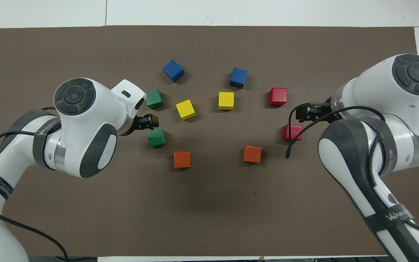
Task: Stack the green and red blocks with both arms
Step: 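Grasp the green and red blocks with the left and right grippers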
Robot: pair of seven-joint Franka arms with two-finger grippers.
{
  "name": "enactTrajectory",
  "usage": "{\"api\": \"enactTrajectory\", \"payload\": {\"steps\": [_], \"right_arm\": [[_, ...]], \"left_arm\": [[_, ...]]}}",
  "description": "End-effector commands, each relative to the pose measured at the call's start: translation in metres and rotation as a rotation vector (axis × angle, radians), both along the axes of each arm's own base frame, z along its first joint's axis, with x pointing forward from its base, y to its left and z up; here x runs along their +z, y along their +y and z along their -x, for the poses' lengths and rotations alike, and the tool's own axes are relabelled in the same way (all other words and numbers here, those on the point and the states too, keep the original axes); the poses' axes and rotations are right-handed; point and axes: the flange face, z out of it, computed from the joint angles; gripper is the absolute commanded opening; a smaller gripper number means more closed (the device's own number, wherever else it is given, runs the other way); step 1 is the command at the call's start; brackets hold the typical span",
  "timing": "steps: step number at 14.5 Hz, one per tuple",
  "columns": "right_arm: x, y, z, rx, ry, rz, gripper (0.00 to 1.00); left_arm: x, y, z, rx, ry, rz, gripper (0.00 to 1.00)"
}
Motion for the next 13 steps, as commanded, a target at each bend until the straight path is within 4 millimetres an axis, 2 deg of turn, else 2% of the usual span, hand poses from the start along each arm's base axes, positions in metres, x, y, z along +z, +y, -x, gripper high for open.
{"api": "enactTrajectory", "payload": {"steps": [1,3,4,6,9,13], "right_arm": [[-0.013,0.001,-0.003,-0.032,-0.010,-0.009,1.00],[-0.025,0.001,-0.004,-0.045,-0.016,-0.009,1.00],[-0.031,0.001,-0.004,-0.049,-0.020,-0.010,1.00],[-0.050,0.000,-0.001,-0.050,-0.023,-0.010,1.00],[-0.070,-0.001,0.004,-0.052,-0.022,-0.010,1.00],[-0.085,0.010,0.011,-0.057,-0.025,-0.009,1.00]], "left_arm": [[-0.009,0.008,0.013,0.062,0.006,0.002,1.00],[-0.012,-0.002,0.013,0.173,-0.011,0.008,1.00],[-0.020,-0.005,0.010,0.183,-0.012,0.010,1.00],[-0.029,-0.030,0.011,0.151,-0.023,0.020,1.00],[-0.044,-0.051,0.008,0.135,-0.004,0.013,1.00],[-0.054,-0.052,0.008,0.100,-0.001,-0.007,1.00]]}}
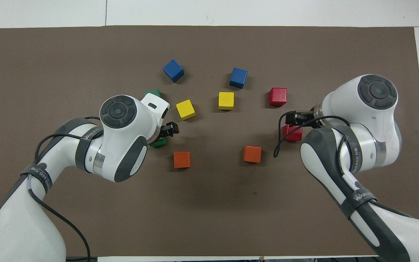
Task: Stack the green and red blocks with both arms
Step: 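Grasp the green and red blocks with the left and right grippers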
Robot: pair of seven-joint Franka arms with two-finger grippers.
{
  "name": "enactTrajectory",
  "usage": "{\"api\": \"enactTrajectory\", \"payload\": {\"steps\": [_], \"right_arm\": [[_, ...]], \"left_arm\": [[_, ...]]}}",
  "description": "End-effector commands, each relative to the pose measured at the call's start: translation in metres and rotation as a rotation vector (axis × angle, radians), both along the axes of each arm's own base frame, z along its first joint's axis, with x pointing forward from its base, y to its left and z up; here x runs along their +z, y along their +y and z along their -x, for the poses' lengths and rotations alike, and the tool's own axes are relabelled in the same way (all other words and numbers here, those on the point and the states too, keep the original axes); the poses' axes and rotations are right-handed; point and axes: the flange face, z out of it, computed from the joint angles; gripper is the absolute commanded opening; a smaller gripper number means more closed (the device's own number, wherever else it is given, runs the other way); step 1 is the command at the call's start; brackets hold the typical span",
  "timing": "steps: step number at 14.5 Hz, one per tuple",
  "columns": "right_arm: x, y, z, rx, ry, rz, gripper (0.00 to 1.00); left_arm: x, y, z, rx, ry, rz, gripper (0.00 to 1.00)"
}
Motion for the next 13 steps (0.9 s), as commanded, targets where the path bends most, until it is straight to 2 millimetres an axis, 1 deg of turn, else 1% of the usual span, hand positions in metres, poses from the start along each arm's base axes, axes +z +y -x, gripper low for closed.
{"api": "enactTrajectory", "payload": {"steps": [1,2,5,6,7,8,9,12,13], "right_arm": [[-0.008,0.014,0.010,-0.034,-0.009,-0.007,1.00],[-0.011,0.017,0.011,-0.039,-0.021,-0.009,1.00],[-0.022,0.018,0.012,-0.044,-0.030,-0.011,1.00],[-0.025,0.018,0.012,-0.046,-0.025,-0.010,1.00],[-0.031,0.020,0.013,-0.043,-0.016,-0.008,1.00],[-0.032,0.025,0.014,-0.034,-0.018,-0.008,1.00],[-0.033,0.025,0.013,-0.034,-0.025,-0.010,1.00],[-0.046,0.024,0.016,-0.034,-0.028,-0.011,1.00],[-0.047,0.025,0.016,-0.033,-0.037,-0.013,1.00]], "left_arm": [[0.000,-0.001,-0.006,-0.009,-0.012,-0.004,1.00],[-0.001,0.000,-0.006,-0.009,-0.013,-0.003,1.00],[-0.005,0.004,-0.006,-0.003,-0.017,0.000,1.00],[-0.009,0.004,-0.005,-0.003,-0.013,-0.002,1.00],[-0.012,0.003,-0.005,-0.003,-0.017,0.000,1.00],[-0.015,0.005,-0.003,-0.001,-0.016,-0.001,1.00],[-0.016,0.004,-0.003,-0.002,-0.013,0.000,1.00],[-0.020,0.006,-0.001,-0.002,-0.011,-0.002,1.00],[-0.023,0.006,0.000,0.000,-0.013,0.000,1.00]]}}
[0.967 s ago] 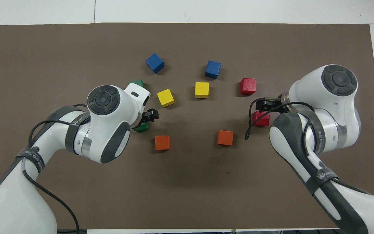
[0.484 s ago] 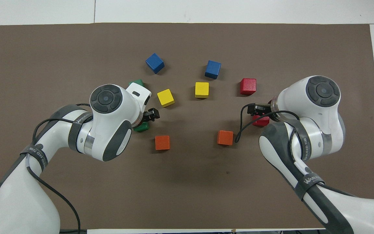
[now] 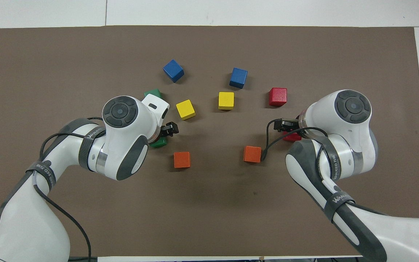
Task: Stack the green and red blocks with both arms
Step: 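Grasp the green and red blocks with the left and right grippers, then carry the green and red blocks outward and set them down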
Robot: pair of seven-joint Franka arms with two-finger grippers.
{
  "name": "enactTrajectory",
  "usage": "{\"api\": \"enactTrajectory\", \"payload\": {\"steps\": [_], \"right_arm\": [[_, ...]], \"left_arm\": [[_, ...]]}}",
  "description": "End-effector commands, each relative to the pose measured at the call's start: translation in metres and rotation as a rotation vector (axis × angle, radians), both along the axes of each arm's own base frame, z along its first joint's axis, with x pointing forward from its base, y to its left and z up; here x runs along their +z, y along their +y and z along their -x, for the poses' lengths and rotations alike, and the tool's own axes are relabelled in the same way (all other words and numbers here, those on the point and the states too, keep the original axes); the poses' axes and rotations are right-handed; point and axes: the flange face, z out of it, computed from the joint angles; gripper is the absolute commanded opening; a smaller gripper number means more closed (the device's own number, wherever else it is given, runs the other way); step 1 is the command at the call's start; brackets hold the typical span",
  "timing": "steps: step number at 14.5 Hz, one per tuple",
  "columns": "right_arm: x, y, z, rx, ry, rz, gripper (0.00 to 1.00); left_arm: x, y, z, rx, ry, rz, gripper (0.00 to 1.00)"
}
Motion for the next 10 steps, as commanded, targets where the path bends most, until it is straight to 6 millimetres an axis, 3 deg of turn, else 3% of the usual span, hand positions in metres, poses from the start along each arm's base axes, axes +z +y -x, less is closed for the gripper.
{"api": "enactTrajectory", "payload": {"steps": [1,5,7,8,10], "right_arm": [[-0.009,0.001,0.006,-0.022,-0.016,-0.010,1.00],[-0.016,-0.005,0.009,-0.020,-0.008,-0.008,1.00],[-0.020,-0.008,0.008,-0.018,-0.034,-0.013,1.00],[-0.019,-0.010,0.008,-0.019,-0.040,-0.014,1.00],[-0.020,-0.017,0.006,-0.030,-0.042,-0.014,1.00]], "left_arm": [[-0.009,0.004,0.002,-0.004,-0.018,0.003,1.00],[-0.015,0.004,0.006,-0.004,-0.019,0.003,1.00],[-0.020,0.003,0.010,-0.005,-0.011,-0.001,0.90],[-0.020,0.003,0.010,-0.005,-0.013,-0.001,0.70],[-0.019,0.002,0.011,-0.010,0.000,-0.007,0.09]]}}
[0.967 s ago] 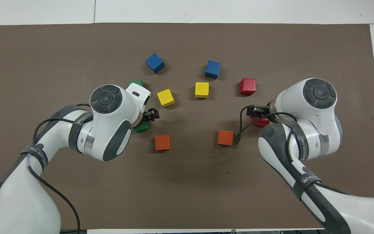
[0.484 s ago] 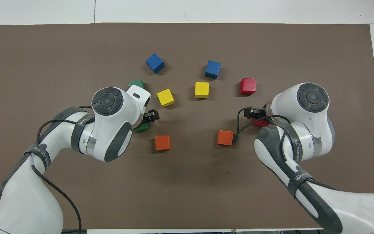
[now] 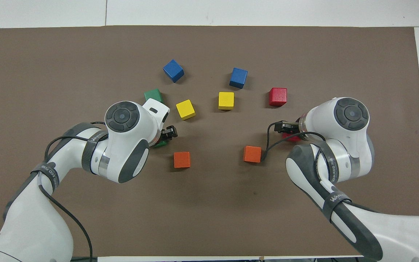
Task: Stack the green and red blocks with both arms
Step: 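Carry the green and red blocks outward and set them down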
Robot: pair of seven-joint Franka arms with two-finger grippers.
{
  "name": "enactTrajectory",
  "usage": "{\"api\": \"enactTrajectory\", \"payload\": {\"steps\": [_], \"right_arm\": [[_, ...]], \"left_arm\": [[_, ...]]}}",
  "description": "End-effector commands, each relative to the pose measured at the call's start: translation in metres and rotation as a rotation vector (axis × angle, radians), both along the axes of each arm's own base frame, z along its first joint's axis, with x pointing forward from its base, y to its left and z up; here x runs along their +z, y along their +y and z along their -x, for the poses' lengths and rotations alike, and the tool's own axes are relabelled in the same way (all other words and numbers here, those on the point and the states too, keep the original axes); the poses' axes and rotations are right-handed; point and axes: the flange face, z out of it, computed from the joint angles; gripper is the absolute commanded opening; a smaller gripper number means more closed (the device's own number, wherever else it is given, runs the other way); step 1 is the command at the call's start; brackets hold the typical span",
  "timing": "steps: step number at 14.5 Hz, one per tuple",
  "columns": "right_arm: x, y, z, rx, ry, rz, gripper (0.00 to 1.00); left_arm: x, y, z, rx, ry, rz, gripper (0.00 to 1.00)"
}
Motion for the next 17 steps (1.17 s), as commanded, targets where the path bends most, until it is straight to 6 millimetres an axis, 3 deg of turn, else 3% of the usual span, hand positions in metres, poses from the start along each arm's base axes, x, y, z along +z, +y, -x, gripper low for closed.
{"api": "enactTrajectory", "payload": {"steps": [1,2,3,5,6,8,10,11,13,15,17], "right_arm": [[-0.004,-0.008,0.003,-0.015,-0.013,-0.009,0.95],[-0.005,-0.009,0.003,-0.017,-0.010,-0.008,0.93],[-0.005,-0.010,0.003,-0.018,-0.010,-0.008,0.83],[-0.004,-0.008,0.006,-0.015,-0.001,-0.006,0.61],[-0.005,-0.005,0.007,-0.012,0.002,-0.006,0.45],[-0.003,-0.003,0.004,-0.008,-0.002,-0.007,0.02],[0.006,-0.016,-0.006,0.013,-0.017,-0.007,0.00],[0.013,-0.034,-0.012,0.037,-0.014,-0.005,0.00],[0.025,-0.090,-0.025,0.080,-0.029,-0.002,0.00],[0.027,-0.136,-0.030,0.107,-0.053,0.006,0.00],[0.027,-0.163,-0.033,0.130,-0.061,0.011,0.00]], "left_arm": [[0.001,0.002,0.002,-0.004,-0.003,-0.006,0.00],[0.008,0.005,-0.001,-0.002,0.005,-0.010,0.00],[0.021,0.012,-0.008,0.002,0.014,-0.015,0.00],[0.051,0.052,-0.031,-0.061,0.046,-0.019,0.00],[0.063,0.078,-0.042,-0.090,0.058,-0.017,0.00],[0.078,0.125,-0.066,-0.137,0.045,-0.001,0.00],[0.079,0.174,-0.081,-0.167,0.022,0.011,0.00],[0.080,0.203,-0.087,-0.212,0.010,0.017,0.00],[0.080,0.245,-0.096,-0.288,-0.022,0.021,0.00],[0.066,0.255,-0.112,-0.319,-0.026,0.020,0.00],[0.056,0.270,-0.119,-0.307,-0.027,0.022,0.00]]}}
